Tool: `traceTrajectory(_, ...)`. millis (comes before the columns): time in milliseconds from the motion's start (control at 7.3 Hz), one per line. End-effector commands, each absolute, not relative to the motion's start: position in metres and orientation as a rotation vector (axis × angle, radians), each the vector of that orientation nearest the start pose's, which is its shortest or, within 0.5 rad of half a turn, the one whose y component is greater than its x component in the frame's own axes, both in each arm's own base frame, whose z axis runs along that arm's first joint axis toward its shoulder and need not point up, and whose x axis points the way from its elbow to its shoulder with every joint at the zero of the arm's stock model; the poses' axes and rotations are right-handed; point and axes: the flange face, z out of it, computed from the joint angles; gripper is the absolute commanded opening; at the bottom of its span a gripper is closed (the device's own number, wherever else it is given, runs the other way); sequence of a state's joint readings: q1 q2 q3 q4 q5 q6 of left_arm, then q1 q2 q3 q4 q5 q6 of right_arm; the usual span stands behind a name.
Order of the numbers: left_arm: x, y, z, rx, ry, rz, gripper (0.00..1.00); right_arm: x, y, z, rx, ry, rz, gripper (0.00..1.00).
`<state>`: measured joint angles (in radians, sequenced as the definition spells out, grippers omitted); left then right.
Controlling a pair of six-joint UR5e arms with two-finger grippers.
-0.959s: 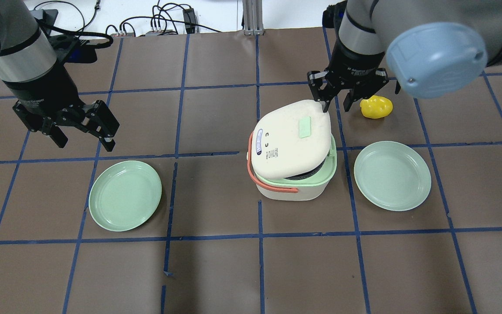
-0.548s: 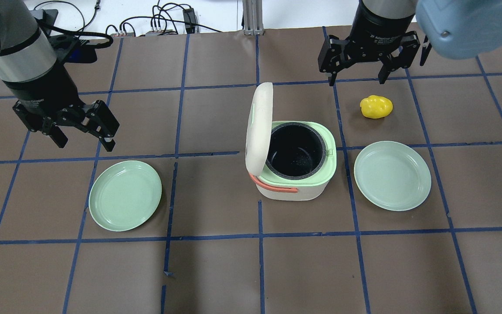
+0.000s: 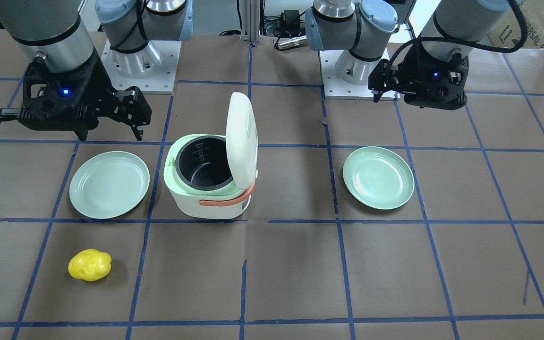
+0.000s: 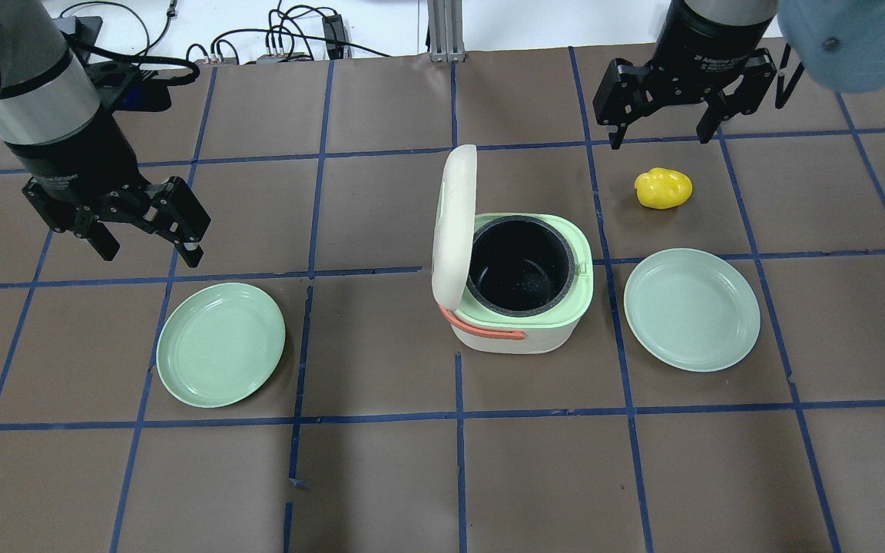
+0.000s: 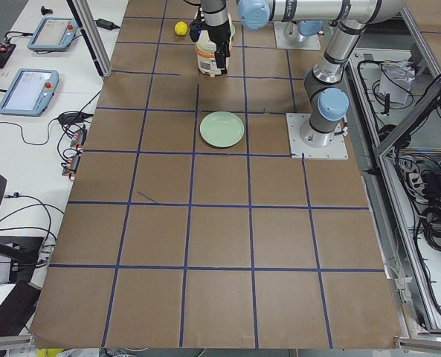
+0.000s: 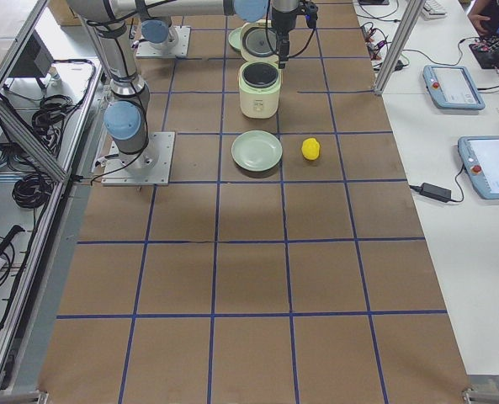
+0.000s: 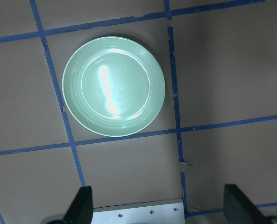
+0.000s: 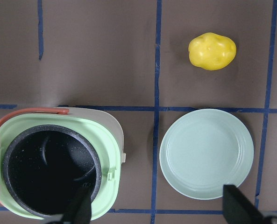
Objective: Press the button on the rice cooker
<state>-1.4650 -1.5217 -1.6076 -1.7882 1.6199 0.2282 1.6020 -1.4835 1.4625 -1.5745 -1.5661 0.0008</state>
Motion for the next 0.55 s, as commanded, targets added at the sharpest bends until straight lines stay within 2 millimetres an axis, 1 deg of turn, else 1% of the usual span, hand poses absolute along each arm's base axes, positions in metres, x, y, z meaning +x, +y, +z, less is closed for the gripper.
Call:
traceTrajectory(0, -0.0803, -0.4598, 0.4742, 0.198, 3.104, 0.327, 1.0, 0.1501, -0.5261, 0.4957, -0.053, 3.135, -0.034, 1.0)
traceTrajectory(411, -0.0803, -0.4598, 0.4742, 0.199, 3.104, 0.327, 1.0, 0.1532, -0.5242, 0.4972, -0.06, 3.127, -0.036, 1.0)
